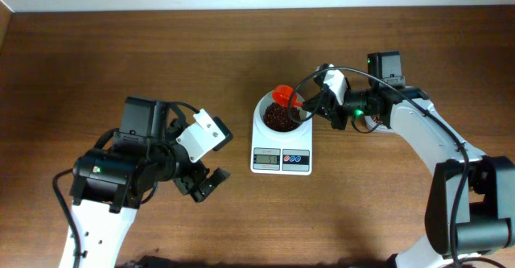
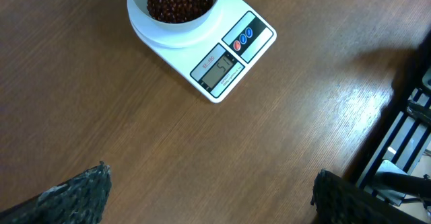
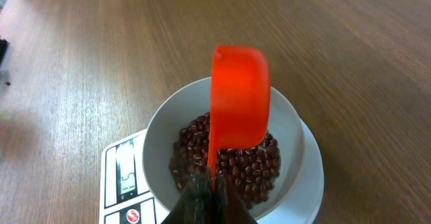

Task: Scoop and weigh 50g on scale
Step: 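Move the scoop with the right gripper back to the bean tub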

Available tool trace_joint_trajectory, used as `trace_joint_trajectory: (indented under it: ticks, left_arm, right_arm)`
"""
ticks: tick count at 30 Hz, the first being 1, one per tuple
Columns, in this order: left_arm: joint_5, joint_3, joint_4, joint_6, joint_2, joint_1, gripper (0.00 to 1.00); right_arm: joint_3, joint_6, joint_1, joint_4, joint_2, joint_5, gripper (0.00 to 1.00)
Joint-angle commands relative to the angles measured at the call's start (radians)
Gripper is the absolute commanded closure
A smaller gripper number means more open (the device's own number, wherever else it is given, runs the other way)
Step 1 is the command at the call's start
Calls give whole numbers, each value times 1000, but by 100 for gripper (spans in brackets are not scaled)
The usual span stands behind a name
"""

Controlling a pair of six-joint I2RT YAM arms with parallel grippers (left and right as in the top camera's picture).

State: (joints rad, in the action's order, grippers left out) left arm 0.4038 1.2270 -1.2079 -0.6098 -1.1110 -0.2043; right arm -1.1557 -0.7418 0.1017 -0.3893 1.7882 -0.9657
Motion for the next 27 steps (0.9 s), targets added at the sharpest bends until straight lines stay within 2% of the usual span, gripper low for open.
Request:
trace_joint_trajectory:
  ticks: [1, 3, 4, 6, 8, 9, 11, 12, 14, 21, 27]
  left_arm:
    - [0, 16, 2, -16, 0, 4, 1]
    - [0, 16, 2, -16, 0, 4, 1]
    - [0, 16, 2, -16, 0, 4, 1]
    - [0, 16, 2, -16, 0, 4, 1]
    - [0, 16, 2, -16, 0, 5, 1]
    - [0, 16, 2, -16, 0, 5, 1]
    - [0, 16, 2, -16, 0, 4, 1]
    - [0, 16, 2, -16, 0, 4, 1]
    - [0, 16, 2, -16, 0, 5, 1]
    - [0, 16, 2, -16, 0, 4, 1]
    - [0, 16, 2, -16, 0, 5, 1]
  right_arm:
    - [-15, -35, 2, 0, 4, -100, 96]
    - [-15, -50, 2, 11, 4, -1, 96]
    - [-15, -51, 2, 0, 4, -12, 96]
    - [-15, -159, 2, -61, 4, -171, 96]
    - [-15, -147, 2, -48, 4, -11, 96]
    - [-15, -107, 2, -57, 4, 2, 96]
    - [-15, -176, 2, -90, 4, -100, 96]
    - [-15, -196, 0, -73, 4, -43, 96]
    - [-15, -136, 0, -39, 4, 63, 96]
    - [-20, -132, -53, -14, -2, -245, 96]
    - [-47, 206, -287, -14, -84, -261, 96]
